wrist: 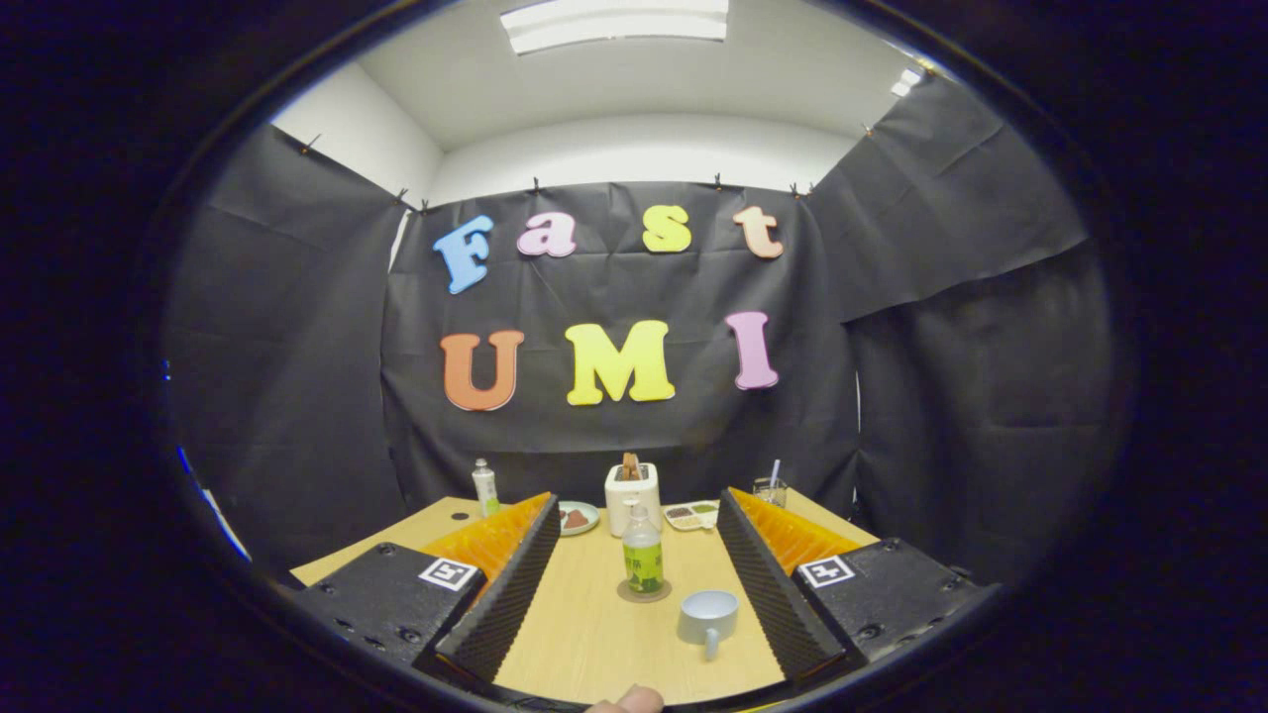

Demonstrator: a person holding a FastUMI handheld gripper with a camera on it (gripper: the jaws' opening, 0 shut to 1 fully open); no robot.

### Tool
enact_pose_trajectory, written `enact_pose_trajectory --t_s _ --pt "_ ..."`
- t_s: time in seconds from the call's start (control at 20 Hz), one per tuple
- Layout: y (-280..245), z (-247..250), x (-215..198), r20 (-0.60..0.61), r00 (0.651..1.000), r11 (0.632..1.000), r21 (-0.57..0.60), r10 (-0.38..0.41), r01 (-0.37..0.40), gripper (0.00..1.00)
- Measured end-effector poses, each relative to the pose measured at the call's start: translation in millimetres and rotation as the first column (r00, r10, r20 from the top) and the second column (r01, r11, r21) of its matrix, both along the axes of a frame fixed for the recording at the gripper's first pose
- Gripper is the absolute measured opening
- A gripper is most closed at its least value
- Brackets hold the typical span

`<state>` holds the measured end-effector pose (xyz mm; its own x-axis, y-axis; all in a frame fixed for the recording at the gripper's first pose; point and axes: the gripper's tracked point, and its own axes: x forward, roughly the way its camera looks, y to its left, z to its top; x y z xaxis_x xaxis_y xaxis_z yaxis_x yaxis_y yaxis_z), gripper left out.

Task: Take the bottle from table, then pour the juice into the cup, finally place the bottle on the coaster

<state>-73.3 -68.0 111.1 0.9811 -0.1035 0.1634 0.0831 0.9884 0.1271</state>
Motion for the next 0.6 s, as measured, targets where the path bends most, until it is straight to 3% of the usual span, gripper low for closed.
enact_pose_trajectory --t_s 0.6 --pt "-5.5 -5.8 0.9 0.000 1.000 0.999 0.032 0.006 -0.006 1.00"
